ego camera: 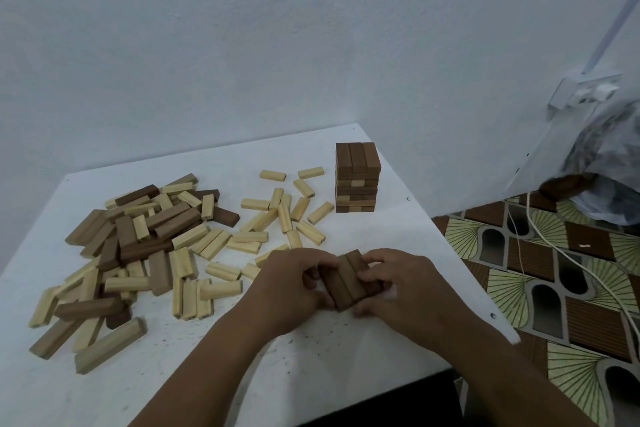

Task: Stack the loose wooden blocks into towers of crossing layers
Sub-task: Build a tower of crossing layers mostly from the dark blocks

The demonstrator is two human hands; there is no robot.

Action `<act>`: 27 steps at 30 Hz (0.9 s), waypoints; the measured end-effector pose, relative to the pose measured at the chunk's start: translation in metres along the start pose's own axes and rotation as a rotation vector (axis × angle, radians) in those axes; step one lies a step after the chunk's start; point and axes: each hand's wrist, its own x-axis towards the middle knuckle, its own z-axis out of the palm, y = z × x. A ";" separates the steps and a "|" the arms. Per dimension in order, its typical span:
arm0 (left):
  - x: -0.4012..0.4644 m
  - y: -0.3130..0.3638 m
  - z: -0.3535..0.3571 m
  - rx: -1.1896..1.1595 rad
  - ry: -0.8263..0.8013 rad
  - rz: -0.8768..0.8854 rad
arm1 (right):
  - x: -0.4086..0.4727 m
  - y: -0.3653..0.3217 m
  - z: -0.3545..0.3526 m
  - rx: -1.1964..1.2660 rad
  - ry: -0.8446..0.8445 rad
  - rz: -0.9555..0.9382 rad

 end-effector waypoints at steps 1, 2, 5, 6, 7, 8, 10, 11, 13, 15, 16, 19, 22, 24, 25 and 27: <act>0.001 -0.001 0.000 -0.010 0.003 0.005 | -0.002 -0.004 0.000 -0.022 -0.005 0.011; 0.002 -0.001 0.000 -0.020 0.003 0.012 | -0.003 -0.007 0.001 -0.046 -0.002 0.016; 0.005 -0.001 -0.002 -0.024 -0.017 0.039 | -0.004 -0.011 0.010 -0.075 0.042 0.031; 0.006 0.000 -0.002 -0.020 -0.027 0.053 | -0.004 -0.011 0.013 -0.078 0.058 0.038; 0.006 -0.001 -0.002 -0.007 -0.033 0.072 | -0.004 -0.010 0.017 -0.082 0.070 0.040; 0.007 -0.002 -0.002 0.011 -0.036 0.092 | -0.004 -0.009 0.019 -0.088 0.090 0.036; 0.007 -0.005 0.000 0.033 -0.018 0.128 | -0.006 -0.009 0.023 -0.095 0.139 0.023; 0.008 -0.007 0.000 0.041 -0.004 0.143 | -0.007 -0.011 0.023 -0.094 0.160 0.013; 0.009 -0.009 0.001 0.060 0.003 0.171 | -0.008 -0.013 0.023 -0.093 0.183 -0.005; 0.010 -0.007 -0.001 0.128 -0.031 0.198 | -0.007 -0.013 0.022 -0.077 0.164 -0.028; 0.010 -0.005 -0.003 0.180 -0.056 0.205 | -0.007 -0.011 0.019 -0.058 0.141 -0.043; 0.005 0.001 -0.013 0.274 -0.112 0.230 | -0.005 -0.001 0.008 0.030 0.049 -0.102; 0.003 0.006 -0.020 0.294 -0.181 0.239 | -0.003 0.007 -0.005 0.072 -0.032 -0.155; 0.005 0.006 -0.020 0.295 -0.226 0.231 | 0.000 0.009 -0.010 0.070 -0.075 -0.182; 0.005 0.005 -0.019 0.289 -0.232 0.226 | 0.001 0.010 -0.012 0.064 -0.092 -0.190; 0.005 0.003 -0.016 0.266 -0.215 0.211 | 0.002 0.013 -0.012 0.049 -0.108 -0.202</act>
